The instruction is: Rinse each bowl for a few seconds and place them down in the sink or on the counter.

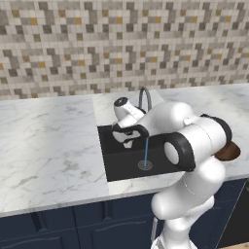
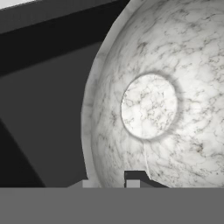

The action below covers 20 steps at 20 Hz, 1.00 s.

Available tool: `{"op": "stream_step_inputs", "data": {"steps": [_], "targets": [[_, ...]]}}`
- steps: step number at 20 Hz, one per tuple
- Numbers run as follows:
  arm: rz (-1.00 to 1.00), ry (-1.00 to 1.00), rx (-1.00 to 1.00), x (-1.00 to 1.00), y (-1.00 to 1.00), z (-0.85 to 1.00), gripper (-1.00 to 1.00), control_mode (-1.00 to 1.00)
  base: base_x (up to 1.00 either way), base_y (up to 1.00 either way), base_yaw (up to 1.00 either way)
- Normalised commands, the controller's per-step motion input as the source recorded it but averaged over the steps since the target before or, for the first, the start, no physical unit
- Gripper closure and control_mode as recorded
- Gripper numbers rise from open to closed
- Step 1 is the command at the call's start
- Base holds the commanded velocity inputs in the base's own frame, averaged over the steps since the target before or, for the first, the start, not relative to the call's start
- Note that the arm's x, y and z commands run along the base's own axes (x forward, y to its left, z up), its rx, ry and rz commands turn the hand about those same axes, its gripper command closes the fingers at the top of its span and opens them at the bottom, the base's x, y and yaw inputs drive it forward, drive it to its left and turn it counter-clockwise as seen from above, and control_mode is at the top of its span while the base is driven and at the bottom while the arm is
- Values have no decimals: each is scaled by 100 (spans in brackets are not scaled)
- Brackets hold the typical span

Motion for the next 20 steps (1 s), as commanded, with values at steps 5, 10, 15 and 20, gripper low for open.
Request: {"op": "stream_step_inputs", "data": {"steps": [5, 10, 15, 20], "targets": [[11, -1, -5, -16, 41, 6, 100, -100, 0, 0, 0], [14, 0, -5, -11, 38, 9, 100, -100, 0, 0, 0], [15, 0, -4, -9, 37, 7, 100, -100, 0, 0, 0], [13, -1, -1, -10, 36, 1, 100, -100, 0, 0, 0]]}}
